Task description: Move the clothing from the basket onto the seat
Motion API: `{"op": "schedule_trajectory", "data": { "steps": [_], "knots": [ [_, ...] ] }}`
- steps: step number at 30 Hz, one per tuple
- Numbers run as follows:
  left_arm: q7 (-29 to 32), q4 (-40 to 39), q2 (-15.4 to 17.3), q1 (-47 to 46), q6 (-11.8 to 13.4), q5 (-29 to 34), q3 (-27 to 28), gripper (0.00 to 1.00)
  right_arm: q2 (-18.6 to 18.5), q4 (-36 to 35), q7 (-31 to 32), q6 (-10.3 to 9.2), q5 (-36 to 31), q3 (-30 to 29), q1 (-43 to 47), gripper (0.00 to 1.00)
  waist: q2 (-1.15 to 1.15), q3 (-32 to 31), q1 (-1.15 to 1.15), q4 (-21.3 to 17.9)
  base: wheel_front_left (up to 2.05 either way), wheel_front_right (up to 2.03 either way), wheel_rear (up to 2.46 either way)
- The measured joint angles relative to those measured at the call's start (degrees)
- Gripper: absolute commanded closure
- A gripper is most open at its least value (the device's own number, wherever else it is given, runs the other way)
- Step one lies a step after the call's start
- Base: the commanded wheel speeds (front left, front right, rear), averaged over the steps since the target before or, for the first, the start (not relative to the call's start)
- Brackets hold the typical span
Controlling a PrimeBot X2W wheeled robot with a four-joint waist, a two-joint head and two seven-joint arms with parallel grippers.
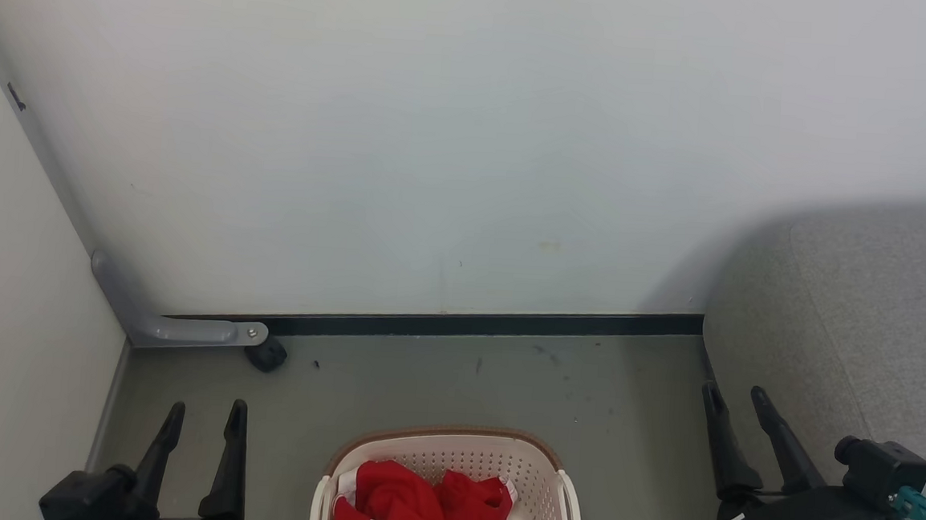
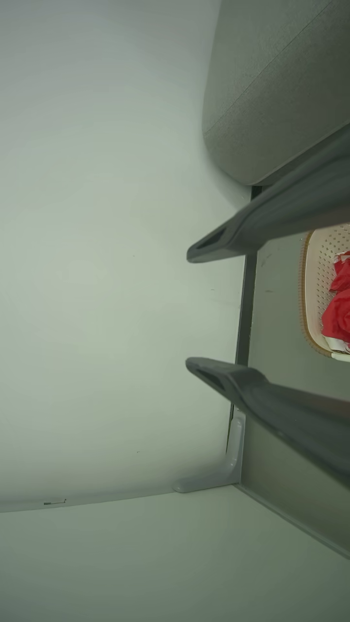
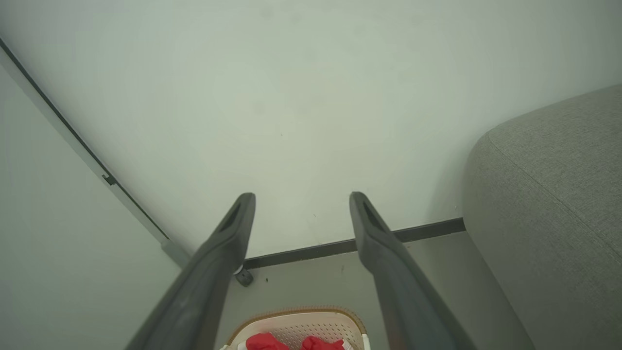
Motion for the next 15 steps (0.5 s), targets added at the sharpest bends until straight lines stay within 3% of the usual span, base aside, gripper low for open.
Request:
{"op": "schedule_trajectory", "data": {
  "steps": [15],
  "knots": [
    [-2.72,-0.69,0.67,-0.21,1.52,7.99,-2.05,0.0,-1.87,0.03,-2.98,-1.03,-7.33,4.2,-1.91,0.0,0.0,-0.23,0.0,0.21,0.0,0.0,0.0]
  ]
}}
